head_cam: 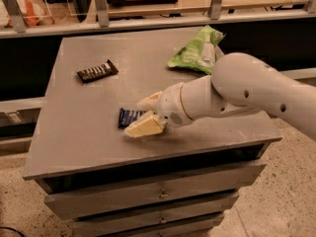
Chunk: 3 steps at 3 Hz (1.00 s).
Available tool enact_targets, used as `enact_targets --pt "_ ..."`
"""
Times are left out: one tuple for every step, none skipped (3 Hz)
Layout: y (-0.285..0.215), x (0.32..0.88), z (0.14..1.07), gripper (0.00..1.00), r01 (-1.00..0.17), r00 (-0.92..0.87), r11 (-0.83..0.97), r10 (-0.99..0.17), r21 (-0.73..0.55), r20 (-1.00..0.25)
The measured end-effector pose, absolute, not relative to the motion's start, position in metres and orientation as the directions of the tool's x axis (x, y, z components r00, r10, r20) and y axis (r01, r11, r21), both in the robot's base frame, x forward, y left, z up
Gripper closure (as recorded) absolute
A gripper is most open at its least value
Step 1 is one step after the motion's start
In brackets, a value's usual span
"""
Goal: Move rxbar blueberry near rxbar chocolate
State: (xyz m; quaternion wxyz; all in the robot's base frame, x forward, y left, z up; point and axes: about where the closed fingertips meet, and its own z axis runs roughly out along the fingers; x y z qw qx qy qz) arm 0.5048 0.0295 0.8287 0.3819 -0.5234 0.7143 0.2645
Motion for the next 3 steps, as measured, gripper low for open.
enact_targets --pt "0.033 0.503 0.823 0.64 -0.95 -0.19 0.311 -0.512 0.026 -0.838" --pt "0.034 0.502 0.823 0.88 -0.95 -0.189 0.312 -0.503 0.027 -0.844" --pt "0.026 0.52 0.83 1.0 -0.932 -0.153 0.36 -0.503 -0.045 -0.851"
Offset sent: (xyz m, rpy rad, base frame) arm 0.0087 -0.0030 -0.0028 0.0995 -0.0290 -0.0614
